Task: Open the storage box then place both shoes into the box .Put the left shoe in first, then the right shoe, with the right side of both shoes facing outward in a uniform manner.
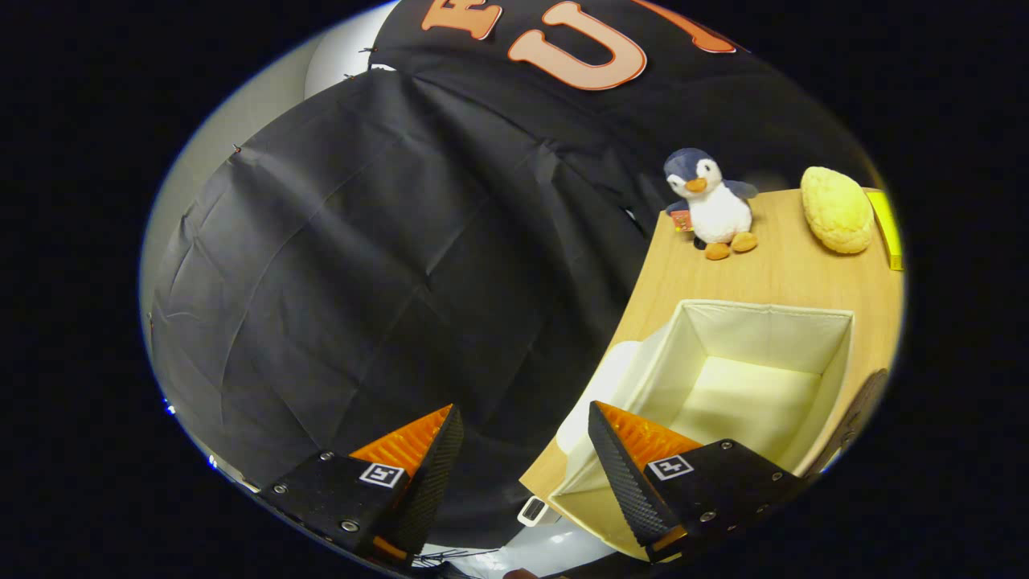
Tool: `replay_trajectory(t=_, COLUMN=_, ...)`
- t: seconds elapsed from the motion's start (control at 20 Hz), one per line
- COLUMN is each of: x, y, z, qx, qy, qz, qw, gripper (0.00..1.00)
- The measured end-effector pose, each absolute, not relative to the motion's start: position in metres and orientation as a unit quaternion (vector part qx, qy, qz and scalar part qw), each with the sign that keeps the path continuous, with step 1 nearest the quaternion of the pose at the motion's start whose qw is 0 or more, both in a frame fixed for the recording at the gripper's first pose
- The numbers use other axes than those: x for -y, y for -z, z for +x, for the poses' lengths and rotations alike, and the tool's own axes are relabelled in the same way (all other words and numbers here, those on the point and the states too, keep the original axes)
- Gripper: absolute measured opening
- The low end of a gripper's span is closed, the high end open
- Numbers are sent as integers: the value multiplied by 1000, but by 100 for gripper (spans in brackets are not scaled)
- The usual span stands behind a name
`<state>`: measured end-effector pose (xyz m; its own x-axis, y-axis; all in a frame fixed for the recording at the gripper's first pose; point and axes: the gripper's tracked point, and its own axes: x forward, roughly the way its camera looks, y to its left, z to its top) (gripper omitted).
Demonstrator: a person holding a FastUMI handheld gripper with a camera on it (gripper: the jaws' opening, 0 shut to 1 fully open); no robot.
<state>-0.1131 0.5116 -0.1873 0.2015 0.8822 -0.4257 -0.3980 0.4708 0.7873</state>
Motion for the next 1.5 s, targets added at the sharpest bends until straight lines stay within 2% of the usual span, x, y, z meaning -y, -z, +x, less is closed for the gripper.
replay_trajectory(t=0.35, x=-395, y=236, z=-90, qx=-446, qy=-355, qz=223, qw=791, gripper=96)
replay_trajectory(t=0.7, x=-267, y=306, z=-110, qx=-476, qy=-253, qz=165, qw=826, gripper=96)
replay_trajectory(t=1.05, x=-199, y=377, z=-134, qx=-523, qy=-187, qz=94, qw=826, gripper=94)
replay_trajectory(t=1.35, x=-180, y=431, z=-125, qx=-549, qy=-138, qz=58, qw=822, gripper=75)
replay_trajectory(t=1.5, x=-179, y=445, z=-111, qx=-544, qy=-120, qz=48, qw=829, gripper=58)
